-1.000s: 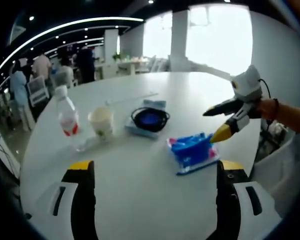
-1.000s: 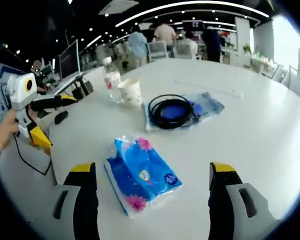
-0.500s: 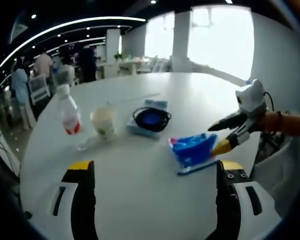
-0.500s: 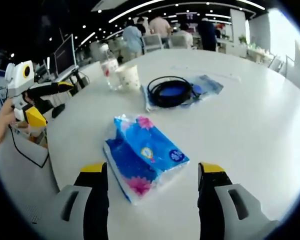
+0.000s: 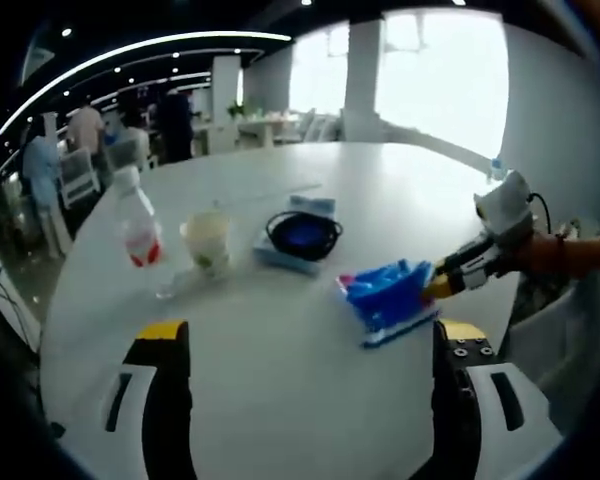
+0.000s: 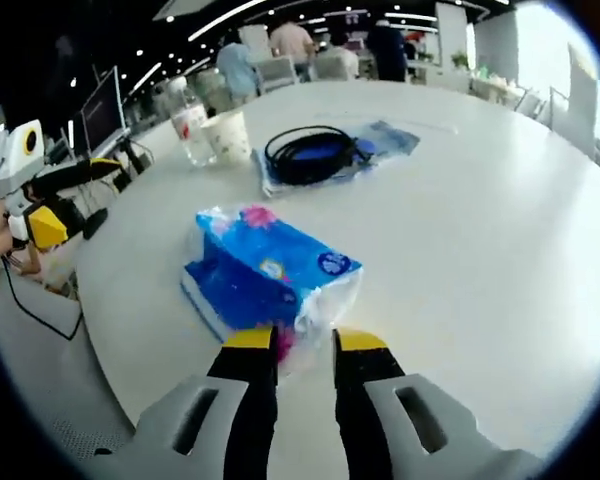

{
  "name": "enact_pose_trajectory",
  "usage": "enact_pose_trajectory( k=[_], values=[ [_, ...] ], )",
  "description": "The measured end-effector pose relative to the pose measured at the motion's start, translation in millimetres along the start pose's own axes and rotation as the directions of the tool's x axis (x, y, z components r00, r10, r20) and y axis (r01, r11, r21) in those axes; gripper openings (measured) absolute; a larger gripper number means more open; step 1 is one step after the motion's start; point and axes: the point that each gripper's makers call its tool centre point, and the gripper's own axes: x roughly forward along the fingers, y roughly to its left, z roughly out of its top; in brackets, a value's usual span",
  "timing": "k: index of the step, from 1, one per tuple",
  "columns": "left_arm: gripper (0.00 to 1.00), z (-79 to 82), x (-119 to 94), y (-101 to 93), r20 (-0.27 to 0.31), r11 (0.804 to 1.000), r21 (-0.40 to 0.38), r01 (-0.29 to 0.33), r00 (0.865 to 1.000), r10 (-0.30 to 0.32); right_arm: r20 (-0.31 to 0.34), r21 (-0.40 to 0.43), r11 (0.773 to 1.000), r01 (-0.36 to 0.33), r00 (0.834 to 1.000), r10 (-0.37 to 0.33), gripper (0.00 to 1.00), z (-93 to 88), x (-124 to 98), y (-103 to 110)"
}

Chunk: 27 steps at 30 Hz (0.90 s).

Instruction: Arrange the tabletop items into an orderly group along one side of the table until the central work area is clear of visible clutter.

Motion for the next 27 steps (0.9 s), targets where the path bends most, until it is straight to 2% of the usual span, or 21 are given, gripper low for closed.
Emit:
enact_pose_trajectory(
  k=[5,9,14,23,27],
  values=[
    [0.97,0.9,-1,2.8,0.004,1.000,0.006,-0.012,1.000,0.012,0.028,0.036,0.998,0.057,0.998,-0.058,0.04,4.6,-3,-16],
    [0.97,0.2,-1,3.1,0.000,1.000,0.009,-0.013,1.000,0.013,0.033,0.120,0.991,0.062,0.997,-0.067,0.02,4.7,-4,-21],
    [0.96,-0.3,-1,3.5,-0.003,1.000,0.009,-0.012,1.000,0.012,0.046,0.163,0.986,0.042,0.998,-0.050,0.01,7.1,-8,-22],
    [0.96,-0.9,0,2.3,-0.009,1.000,0.017,-0.008,1.000,0.008,0.085,0.196,0.980,0.006,0.996,-0.023,0.01,26.6,-20,-23],
    [0.95,-0.9,0,1.3,-0.009,1.000,0.016,-0.003,1.000,0.003,0.103,0.183,0.983,0.006,0.994,-0.025,0.01,37.7,-27,-26]
  ],
)
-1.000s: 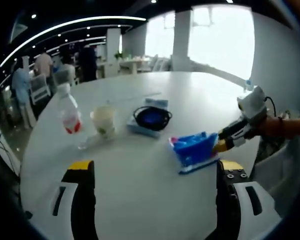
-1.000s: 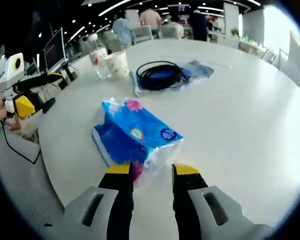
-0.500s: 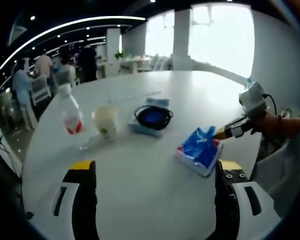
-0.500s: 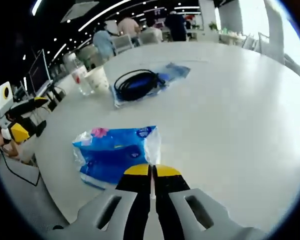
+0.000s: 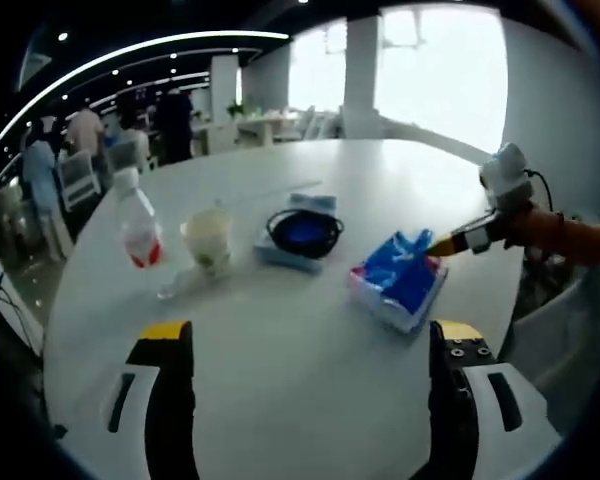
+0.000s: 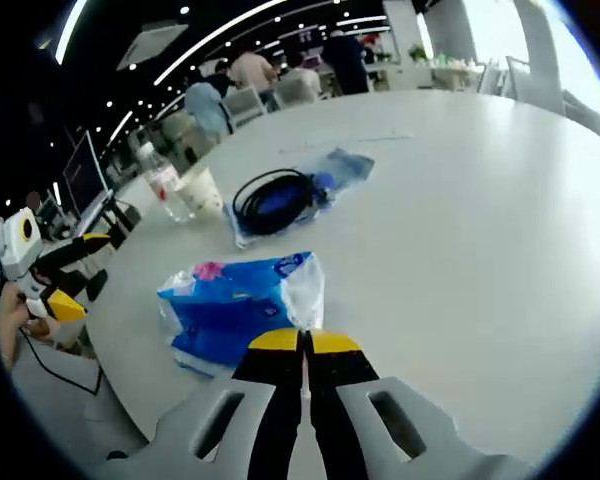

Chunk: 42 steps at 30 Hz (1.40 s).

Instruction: Arrange the tabletop items into an orderly group along one side of the table until the central work area is clear of visible clutter.

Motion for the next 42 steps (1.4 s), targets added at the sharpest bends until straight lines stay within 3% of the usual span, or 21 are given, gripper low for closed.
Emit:
enact_pose_trajectory(
  k=[10,18,42],
  values=[
    [0.95,-0.9,1,-1.8,-0.008,1.000,0.011,0.007,1.000,-0.007,0.026,-0.013,1.000,0.011,1.000,-0.010,0.01,24.3,-10,-15],
    [0.94,-1.8,2,-2.8,-0.012,1.000,0.010,0.012,1.000,-0.012,0.052,-0.046,0.997,0.060,0.997,-0.058,0.01,47.4,-21,-39],
    [0.95,-4.9,1,-3.9,-0.022,1.000,0.001,0.017,1.000,-0.017,0.047,-0.011,0.990,0.143,0.989,-0.142,0.01,72.8,-29,-98]
  ],
)
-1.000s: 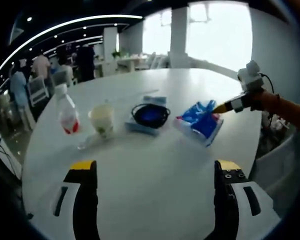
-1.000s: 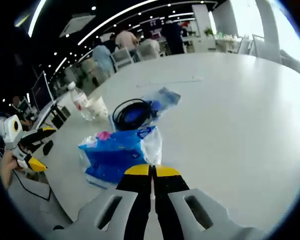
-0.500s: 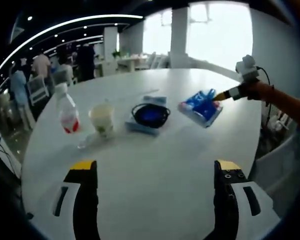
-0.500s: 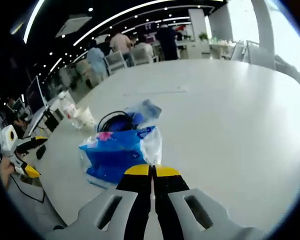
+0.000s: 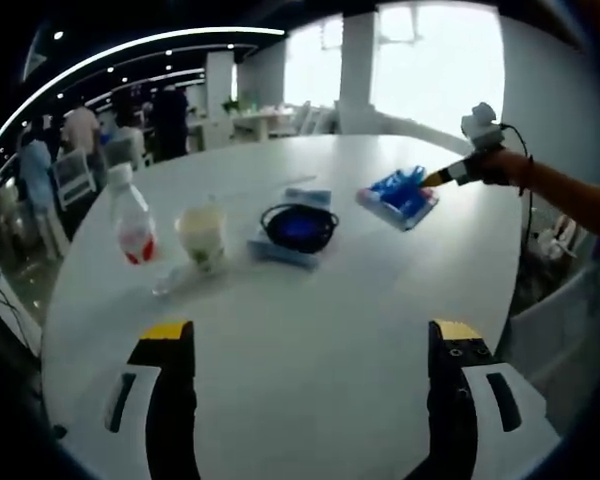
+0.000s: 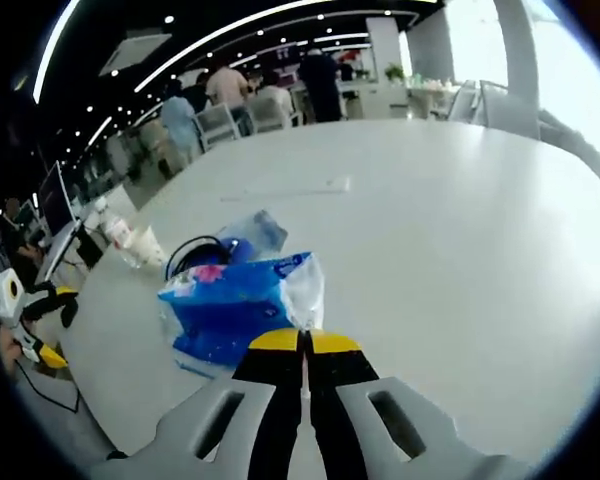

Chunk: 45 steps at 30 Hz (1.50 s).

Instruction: Arrange the tabletop items into an orderly group along one side of the table until the central work area is clear of visible clutter.

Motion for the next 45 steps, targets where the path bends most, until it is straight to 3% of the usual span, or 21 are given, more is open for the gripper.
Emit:
enact_pose_trajectory(
  k=[9,26,36,45],
  values=[
    [0.99,-1.9,1,3.0,-0.005,1.000,-0.004,-0.009,1.000,0.009,-0.010,0.007,1.000,0.010,1.000,-0.010,0.01,-2.3,7,-18],
    [0.98,-12.8,7,1.6,-0.046,1.000,-0.004,-0.003,0.999,0.003,0.009,-0.005,0.997,0.073,0.997,-0.073,0.01,17.0,22,-69],
    [0.98,-13.2,9,5.0,-0.035,1.000,-0.015,-0.009,0.999,0.008,-0.019,0.022,0.999,0.038,0.999,-0.038,0.01,17.6,40,-83],
    [0.98,-18.6,12,5.4,-0.058,1.000,-0.012,-0.009,0.998,0.009,-0.036,0.061,0.997,0.043,0.999,-0.041,0.01,12.7,50,-97]
  ],
)
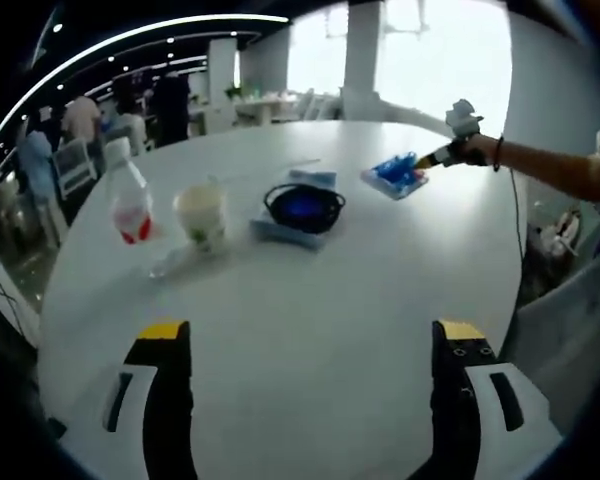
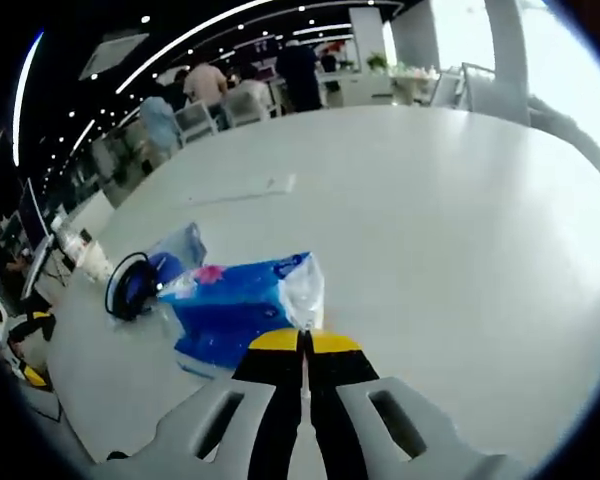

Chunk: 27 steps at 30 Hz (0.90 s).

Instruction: Arrange the tabletop items into an orderly group along one side of the table until the central work area is clear of visible clutter.

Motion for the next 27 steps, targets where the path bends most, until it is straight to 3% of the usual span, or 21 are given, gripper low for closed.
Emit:
enact_pose_trajectory(
  k=[2,10,15,27],
  values=[
    [0.98,-0.9,0,1.0,-0.005,1.000,0.003,-0.003,1.000,0.003,-0.001,0.044,0.999,-0.001,1.000,0.001,0.01,-1.4,1,-3],
    [0.97,-3.4,1,0.9,-0.022,1.000,0.008,-0.001,1.000,0.001,0.000,0.063,0.998,0.004,1.000,-0.004,0.01,-4.3,8,-12],
    [0.97,-3.7,1,1.1,-0.022,1.000,0.003,0.000,1.000,0.000,0.002,0.011,1.000,0.009,1.000,-0.009,0.01,-7.4,16,-19],
    [0.96,-4.5,1,2.4,-0.027,1.000,0.003,-0.002,1.000,0.003,-0.010,0.021,0.999,0.045,0.999,-0.044,0.02,-21.8,25,-29]
  ],
)
